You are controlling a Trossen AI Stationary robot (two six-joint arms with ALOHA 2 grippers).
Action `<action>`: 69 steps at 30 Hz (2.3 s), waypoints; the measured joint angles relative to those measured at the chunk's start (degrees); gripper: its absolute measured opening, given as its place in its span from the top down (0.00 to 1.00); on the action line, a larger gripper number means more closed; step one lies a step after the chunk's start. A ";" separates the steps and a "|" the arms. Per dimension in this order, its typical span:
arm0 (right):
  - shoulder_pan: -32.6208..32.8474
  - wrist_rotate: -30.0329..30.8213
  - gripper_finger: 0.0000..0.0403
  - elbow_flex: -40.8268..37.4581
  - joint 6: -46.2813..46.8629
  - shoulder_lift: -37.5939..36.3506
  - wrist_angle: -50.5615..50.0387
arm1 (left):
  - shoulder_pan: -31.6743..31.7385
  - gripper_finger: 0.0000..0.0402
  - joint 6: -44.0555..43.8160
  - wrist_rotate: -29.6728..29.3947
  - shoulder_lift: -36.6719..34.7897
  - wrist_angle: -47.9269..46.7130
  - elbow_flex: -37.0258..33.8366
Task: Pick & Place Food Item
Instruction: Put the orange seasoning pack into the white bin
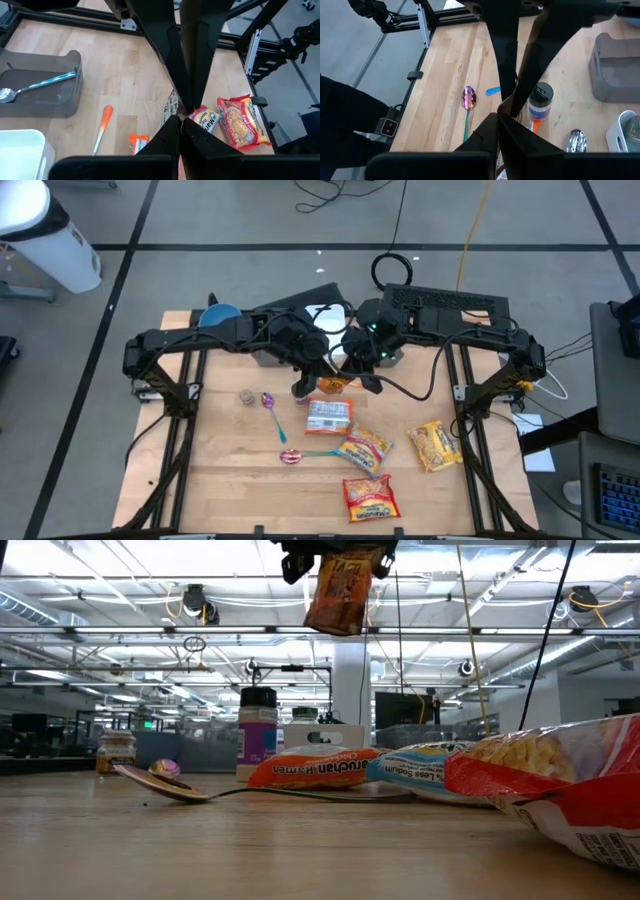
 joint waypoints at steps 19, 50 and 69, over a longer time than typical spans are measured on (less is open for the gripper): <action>-0.24 4.79 0.48 -0.02 3.07 -1.06 2.81 | 1.08 0.99 -0.55 5.48 -0.10 -0.06 0.00; -2.86 19.77 0.48 -14.01 10.51 -12.88 22.43 | 17.29 0.99 3.21 15.11 -8.24 -2.81 0.00; 0.41 29.90 0.51 -55.71 34.54 -32.33 65.03 | 29.72 1.00 -5.62 30.27 -9.44 24.69 -17.99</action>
